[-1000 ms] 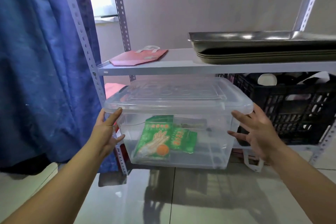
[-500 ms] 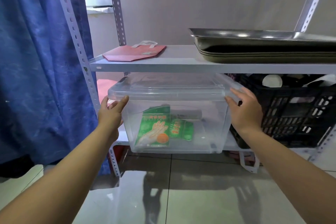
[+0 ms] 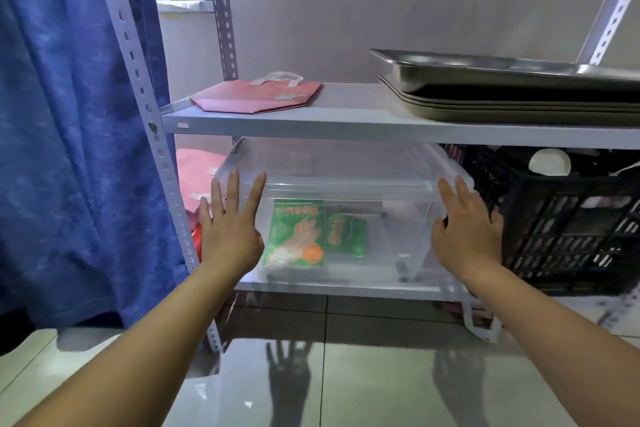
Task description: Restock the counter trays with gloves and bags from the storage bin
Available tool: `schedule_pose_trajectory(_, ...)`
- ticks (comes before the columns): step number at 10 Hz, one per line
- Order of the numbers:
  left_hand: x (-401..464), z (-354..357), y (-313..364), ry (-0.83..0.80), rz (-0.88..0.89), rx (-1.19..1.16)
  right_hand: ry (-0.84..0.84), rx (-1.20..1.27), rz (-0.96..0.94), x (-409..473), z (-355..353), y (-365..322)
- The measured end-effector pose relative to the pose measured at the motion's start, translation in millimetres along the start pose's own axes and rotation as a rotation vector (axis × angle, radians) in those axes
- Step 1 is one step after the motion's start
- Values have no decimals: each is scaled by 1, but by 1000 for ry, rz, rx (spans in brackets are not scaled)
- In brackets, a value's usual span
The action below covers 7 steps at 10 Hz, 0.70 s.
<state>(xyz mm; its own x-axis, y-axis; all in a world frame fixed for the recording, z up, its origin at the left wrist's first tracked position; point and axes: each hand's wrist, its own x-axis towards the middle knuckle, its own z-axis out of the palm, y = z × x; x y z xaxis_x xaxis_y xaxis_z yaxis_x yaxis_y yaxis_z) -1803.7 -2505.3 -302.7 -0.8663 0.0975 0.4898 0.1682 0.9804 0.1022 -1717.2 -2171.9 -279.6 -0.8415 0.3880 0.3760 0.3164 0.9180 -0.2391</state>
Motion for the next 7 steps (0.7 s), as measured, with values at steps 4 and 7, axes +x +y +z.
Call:
schedule_pose_trajectory(4, 28, 3, -11, -187, 1, -38, -153, 139, 6, 10, 14, -2)
schedule_pose_trajectory(7, -5, -69, -14, -374, -84, -32, -445, 75, 102, -19, -56, 0)
